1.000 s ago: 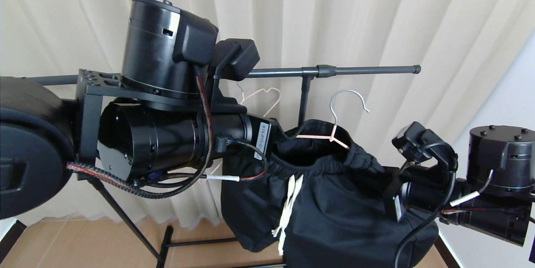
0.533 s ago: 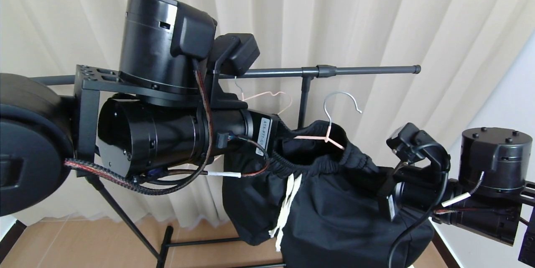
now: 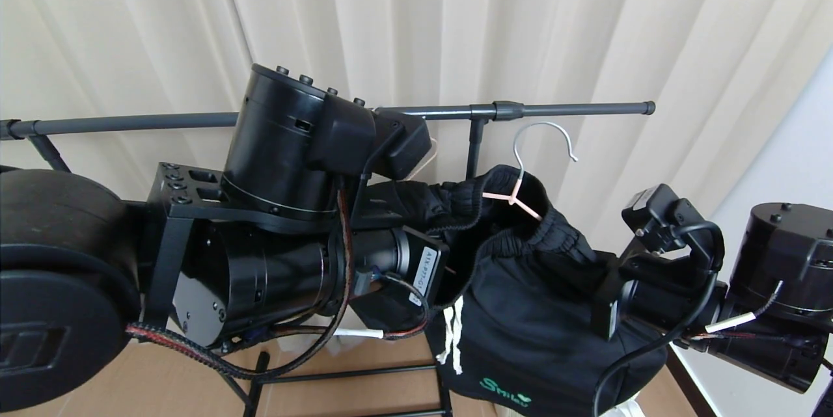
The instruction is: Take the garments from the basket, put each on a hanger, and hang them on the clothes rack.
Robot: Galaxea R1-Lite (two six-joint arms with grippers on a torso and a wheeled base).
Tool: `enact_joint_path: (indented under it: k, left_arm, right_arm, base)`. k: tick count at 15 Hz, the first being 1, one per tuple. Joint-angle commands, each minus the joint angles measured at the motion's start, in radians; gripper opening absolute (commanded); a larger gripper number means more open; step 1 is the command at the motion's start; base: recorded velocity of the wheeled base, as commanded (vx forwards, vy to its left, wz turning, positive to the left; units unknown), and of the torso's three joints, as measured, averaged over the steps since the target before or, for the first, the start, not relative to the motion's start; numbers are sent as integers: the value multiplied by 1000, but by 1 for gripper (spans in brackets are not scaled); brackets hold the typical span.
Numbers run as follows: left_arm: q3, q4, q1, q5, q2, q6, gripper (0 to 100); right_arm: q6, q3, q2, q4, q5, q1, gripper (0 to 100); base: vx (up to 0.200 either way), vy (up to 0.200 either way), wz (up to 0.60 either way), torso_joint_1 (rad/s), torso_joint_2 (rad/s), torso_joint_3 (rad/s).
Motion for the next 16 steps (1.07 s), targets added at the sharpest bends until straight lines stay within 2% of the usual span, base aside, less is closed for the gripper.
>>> enact_joint_path:
  k: [1, 7, 10, 14, 15, 16]
  left_arm:
    - [6, 3, -8, 2, 3, 3, 0]
    - [2, -5, -18, 26, 50, -3, 0]
    - [3, -49, -18, 28, 70, -3, 0]
    - [6, -60, -34, 29, 85, -2, 0]
    - [5, -60, -37, 31, 87, 0, 100]
    - [3, -60, -38, 31, 90, 0, 100]
  right_arm:
    - [5, 12, -6, -17, 7, 6, 0]
    - [5, 32, -35, -43, 30, 10, 0]
    - [5, 41, -64, -42, 52, 17, 0]
    - [3, 42, -87, -42, 56, 20, 0]
    - [3, 44, -95, -40, 56, 27, 0]
    - [3, 45, -96, -40, 58, 27, 0]
  base:
    - [0, 0, 0, 0, 0, 0]
    - [0, 0, 0, 0, 0, 0]
    - [0, 0, 0, 0, 0, 0]
    - [0, 0, 0, 0, 0, 0]
    - [0, 0, 0, 0, 0, 0]
    - [0, 0, 0, 0, 0, 0]
